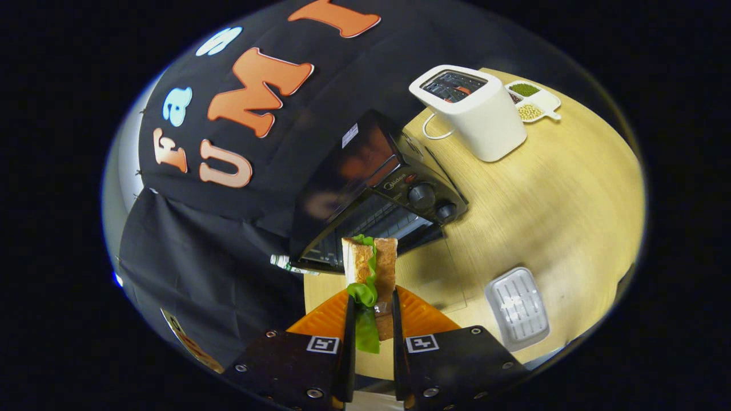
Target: Open the toaster oven, put the food inside, and close the toaster oven door.
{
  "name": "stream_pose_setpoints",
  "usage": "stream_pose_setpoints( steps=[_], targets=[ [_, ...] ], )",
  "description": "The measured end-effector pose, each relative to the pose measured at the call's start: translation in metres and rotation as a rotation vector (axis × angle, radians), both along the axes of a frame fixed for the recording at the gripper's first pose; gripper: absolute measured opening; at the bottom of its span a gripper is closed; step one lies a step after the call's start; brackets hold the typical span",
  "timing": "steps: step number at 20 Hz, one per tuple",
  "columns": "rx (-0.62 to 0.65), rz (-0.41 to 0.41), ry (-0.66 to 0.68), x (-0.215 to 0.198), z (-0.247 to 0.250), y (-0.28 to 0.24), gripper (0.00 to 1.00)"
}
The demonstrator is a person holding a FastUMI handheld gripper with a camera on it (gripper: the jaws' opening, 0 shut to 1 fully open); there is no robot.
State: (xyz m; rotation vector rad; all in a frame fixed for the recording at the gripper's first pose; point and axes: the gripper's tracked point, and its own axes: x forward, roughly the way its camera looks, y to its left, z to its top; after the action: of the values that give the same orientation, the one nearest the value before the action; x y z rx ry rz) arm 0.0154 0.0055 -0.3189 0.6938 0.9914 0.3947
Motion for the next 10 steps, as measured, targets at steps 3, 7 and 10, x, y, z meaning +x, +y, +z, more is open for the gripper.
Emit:
stream_pose_setpoints(
  steps=[3,7,10],
  targets=[
    [0.062,-0.102,0.017,0.016,-0.022,0.021,0.28],
    [0.115,-0.273,0.008,0.047,-0.055,0.04,0.28],
    [0.229,-0.425,0.022,0.069,-0.067,0.056,0.28]
  ],
)
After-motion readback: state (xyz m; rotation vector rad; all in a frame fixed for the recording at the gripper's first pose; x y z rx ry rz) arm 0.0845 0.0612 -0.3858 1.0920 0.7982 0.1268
